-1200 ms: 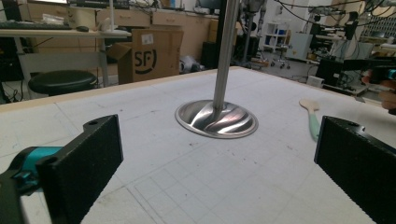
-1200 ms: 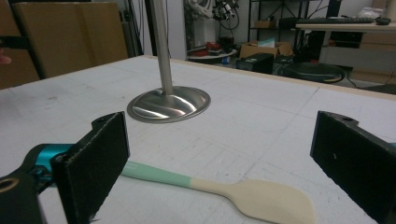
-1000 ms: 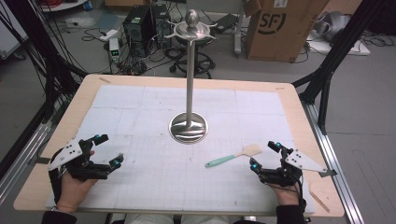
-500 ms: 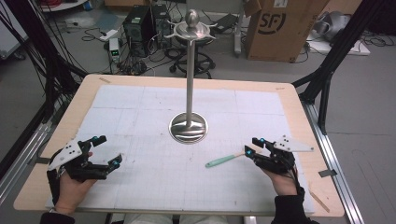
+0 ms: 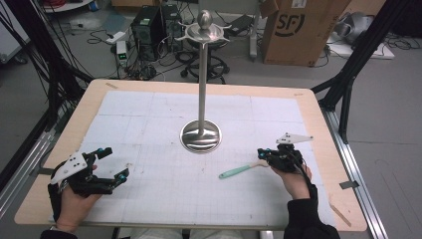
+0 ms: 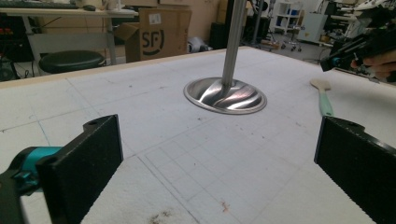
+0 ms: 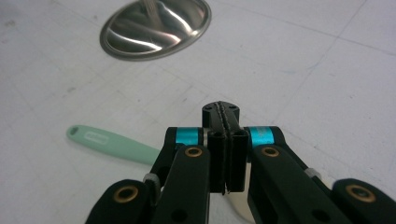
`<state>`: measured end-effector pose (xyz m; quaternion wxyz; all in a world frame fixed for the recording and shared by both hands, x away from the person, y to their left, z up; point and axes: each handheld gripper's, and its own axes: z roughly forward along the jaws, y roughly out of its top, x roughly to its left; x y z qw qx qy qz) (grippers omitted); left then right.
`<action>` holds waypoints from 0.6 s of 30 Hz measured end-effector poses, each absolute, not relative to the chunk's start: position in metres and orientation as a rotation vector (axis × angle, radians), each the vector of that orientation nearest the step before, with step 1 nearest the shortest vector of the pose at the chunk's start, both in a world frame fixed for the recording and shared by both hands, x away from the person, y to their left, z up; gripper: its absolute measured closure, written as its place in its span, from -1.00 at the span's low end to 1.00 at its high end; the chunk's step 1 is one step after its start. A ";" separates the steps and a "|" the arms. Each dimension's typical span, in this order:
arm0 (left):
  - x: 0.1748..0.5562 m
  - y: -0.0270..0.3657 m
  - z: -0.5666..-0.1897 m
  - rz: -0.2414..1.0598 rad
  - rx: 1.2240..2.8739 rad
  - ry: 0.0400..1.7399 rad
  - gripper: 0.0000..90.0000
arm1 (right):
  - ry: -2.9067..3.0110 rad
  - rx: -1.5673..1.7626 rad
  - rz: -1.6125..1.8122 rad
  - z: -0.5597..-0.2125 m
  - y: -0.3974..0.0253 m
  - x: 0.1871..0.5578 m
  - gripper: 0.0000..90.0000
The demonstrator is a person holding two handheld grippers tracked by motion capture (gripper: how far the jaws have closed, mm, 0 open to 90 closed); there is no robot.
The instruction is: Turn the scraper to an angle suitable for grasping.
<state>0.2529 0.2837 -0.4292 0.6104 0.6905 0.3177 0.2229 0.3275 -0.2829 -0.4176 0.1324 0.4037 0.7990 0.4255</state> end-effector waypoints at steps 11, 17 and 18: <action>0.251 0.284 -0.431 0.514 1.604 0.740 -0.96 | 2.382 1.245 1.099 -0.433 -0.284 0.349 1.00; 0.251 0.284 -0.431 0.513 1.613 0.740 -0.96 | 2.385 1.240 1.058 -0.433 -0.282 0.356 1.00; 0.251 0.284 -0.431 0.512 1.615 0.741 -0.96 | 2.390 1.235 1.050 -0.433 -0.280 0.357 1.00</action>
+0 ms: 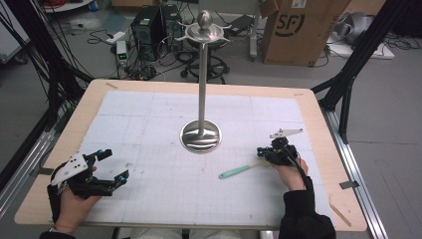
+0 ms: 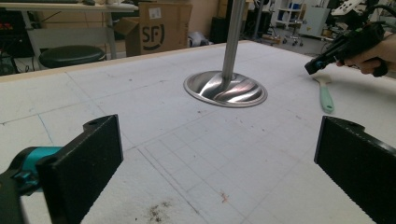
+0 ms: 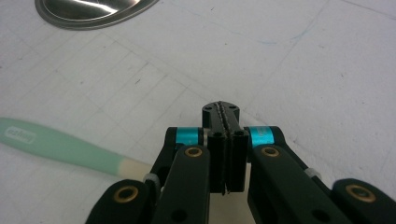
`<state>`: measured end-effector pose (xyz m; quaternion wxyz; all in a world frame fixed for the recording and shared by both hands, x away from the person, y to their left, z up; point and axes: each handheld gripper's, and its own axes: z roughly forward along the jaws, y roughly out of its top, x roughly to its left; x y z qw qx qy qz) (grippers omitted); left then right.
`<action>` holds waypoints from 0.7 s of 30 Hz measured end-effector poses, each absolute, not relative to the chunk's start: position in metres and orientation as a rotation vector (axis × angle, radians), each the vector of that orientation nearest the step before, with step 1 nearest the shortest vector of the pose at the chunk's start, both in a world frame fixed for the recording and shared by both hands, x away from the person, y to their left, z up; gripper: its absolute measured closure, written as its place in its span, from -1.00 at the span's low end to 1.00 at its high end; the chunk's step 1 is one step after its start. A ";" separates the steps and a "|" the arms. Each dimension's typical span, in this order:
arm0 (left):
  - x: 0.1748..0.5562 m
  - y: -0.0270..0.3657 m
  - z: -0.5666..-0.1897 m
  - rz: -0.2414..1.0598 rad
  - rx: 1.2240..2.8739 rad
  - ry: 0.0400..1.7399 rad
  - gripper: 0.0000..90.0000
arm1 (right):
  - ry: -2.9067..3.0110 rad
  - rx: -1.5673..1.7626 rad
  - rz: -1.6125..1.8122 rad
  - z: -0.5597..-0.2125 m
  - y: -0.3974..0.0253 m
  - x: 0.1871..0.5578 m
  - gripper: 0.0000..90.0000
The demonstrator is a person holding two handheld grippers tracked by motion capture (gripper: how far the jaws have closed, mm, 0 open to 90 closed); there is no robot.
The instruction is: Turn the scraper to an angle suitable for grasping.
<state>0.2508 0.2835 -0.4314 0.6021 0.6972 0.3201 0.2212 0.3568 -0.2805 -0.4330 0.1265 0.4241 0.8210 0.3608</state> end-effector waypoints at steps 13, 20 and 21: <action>0.249 0.284 -0.431 0.519 1.622 0.740 -0.96 | 2.431 1.160 0.934 -0.437 -0.276 0.359 1.00; 0.251 0.283 -0.431 0.512 1.621 0.736 -0.96 | 2.431 1.203 0.932 -0.436 -0.282 0.348 1.00; 0.252 0.282 -0.431 0.514 1.624 0.732 -0.96 | 2.430 1.207 0.939 -0.437 -0.283 0.346 1.00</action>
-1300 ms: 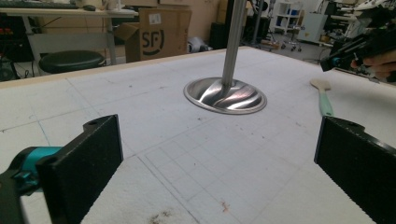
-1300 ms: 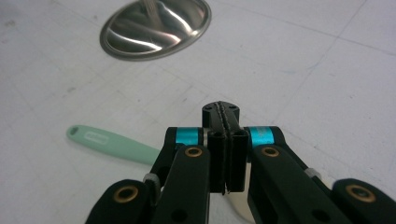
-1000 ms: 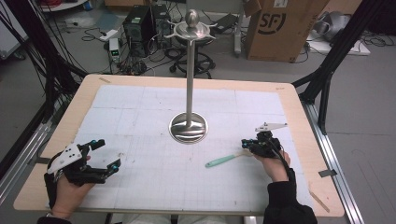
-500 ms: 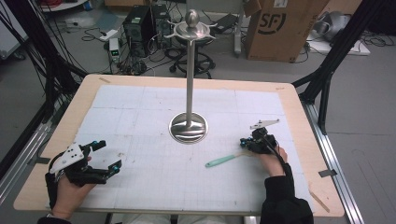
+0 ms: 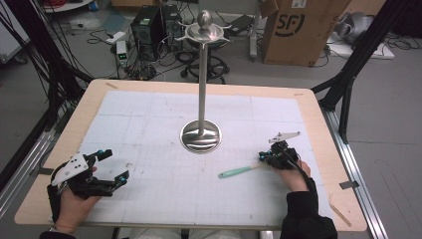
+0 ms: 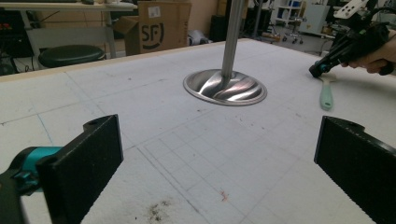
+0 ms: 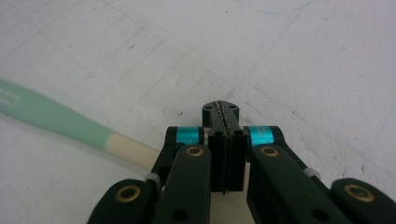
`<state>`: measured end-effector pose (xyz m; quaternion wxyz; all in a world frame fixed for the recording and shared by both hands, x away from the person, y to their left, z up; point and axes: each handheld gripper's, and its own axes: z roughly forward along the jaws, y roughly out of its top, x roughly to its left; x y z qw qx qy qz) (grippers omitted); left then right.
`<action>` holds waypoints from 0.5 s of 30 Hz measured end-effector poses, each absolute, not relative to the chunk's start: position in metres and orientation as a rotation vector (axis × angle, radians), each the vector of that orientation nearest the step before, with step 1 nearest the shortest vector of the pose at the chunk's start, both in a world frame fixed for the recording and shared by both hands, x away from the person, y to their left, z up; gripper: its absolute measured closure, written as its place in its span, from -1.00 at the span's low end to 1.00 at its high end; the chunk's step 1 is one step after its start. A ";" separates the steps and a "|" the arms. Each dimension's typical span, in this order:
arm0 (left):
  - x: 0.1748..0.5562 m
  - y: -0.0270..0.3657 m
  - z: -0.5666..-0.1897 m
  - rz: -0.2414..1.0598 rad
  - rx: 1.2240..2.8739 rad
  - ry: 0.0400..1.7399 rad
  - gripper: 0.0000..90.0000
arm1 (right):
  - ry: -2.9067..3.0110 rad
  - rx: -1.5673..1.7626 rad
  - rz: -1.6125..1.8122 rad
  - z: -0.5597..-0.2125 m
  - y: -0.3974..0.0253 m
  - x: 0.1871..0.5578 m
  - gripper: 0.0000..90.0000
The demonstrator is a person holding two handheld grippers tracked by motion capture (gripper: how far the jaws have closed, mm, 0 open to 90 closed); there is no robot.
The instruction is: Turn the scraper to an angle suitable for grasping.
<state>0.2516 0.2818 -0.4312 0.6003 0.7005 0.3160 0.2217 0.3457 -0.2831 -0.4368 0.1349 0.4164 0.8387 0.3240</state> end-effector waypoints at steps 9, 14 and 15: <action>0.257 0.273 -0.431 0.501 1.634 0.712 -0.96 | 2.431 1.253 0.963 -0.437 -0.294 0.322 1.00; 0.260 0.269 -0.431 0.495 1.637 0.704 -0.96 | 2.428 1.285 0.994 -0.438 -0.300 0.307 1.00; 0.261 0.268 -0.431 0.495 1.634 0.701 -0.96 | 2.423 1.288 0.996 -0.438 -0.301 0.303 1.00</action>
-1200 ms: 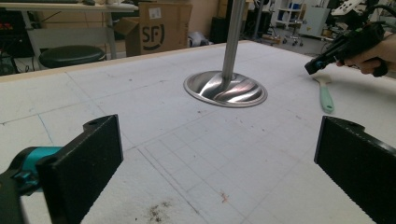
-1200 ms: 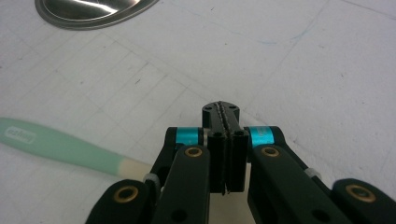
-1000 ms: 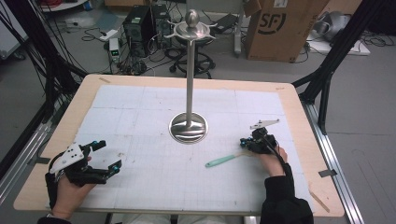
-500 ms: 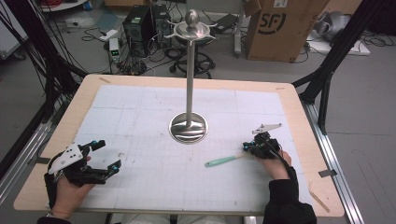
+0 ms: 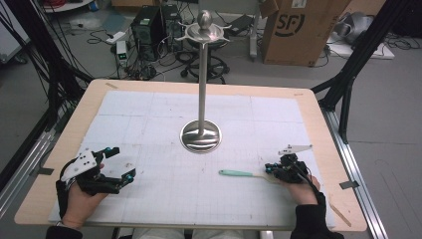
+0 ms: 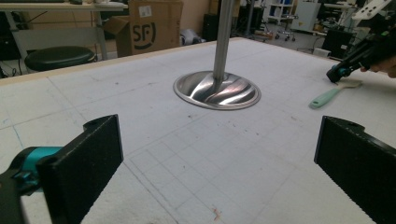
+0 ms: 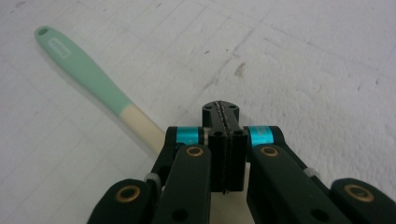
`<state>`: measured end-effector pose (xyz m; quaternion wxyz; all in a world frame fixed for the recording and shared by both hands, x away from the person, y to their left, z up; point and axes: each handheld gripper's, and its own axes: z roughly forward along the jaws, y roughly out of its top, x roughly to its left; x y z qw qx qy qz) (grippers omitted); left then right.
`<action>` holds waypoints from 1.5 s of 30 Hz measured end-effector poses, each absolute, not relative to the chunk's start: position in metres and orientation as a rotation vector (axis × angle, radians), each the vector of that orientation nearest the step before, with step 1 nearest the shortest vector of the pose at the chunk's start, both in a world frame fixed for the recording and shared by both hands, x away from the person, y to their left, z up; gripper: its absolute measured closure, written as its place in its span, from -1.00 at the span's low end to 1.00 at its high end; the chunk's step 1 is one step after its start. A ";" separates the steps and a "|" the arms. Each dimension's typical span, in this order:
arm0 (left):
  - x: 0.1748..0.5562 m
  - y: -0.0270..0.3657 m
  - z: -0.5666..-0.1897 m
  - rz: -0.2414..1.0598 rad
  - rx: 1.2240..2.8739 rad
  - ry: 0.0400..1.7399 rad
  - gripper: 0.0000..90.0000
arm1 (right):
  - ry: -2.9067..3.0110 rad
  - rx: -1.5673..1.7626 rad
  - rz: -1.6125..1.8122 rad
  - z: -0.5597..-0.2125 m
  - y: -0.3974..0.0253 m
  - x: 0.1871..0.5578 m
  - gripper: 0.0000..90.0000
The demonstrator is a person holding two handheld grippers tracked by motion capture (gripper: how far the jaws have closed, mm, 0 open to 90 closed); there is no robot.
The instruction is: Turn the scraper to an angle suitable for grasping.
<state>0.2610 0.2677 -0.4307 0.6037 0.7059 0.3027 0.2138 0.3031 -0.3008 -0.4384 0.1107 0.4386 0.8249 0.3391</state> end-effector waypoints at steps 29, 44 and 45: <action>0.261 0.266 -0.430 0.498 1.631 0.697 -0.96 | 2.518 1.170 1.031 -0.425 -0.297 0.264 1.00; 0.261 0.269 -0.430 0.504 1.620 0.715 -0.96 | 2.679 0.832 1.105 -0.378 -0.274 0.269 -0.53; 0.261 0.269 -0.430 0.504 1.620 0.715 -0.96 | 2.688 0.827 1.094 -0.375 -0.273 0.270 -0.65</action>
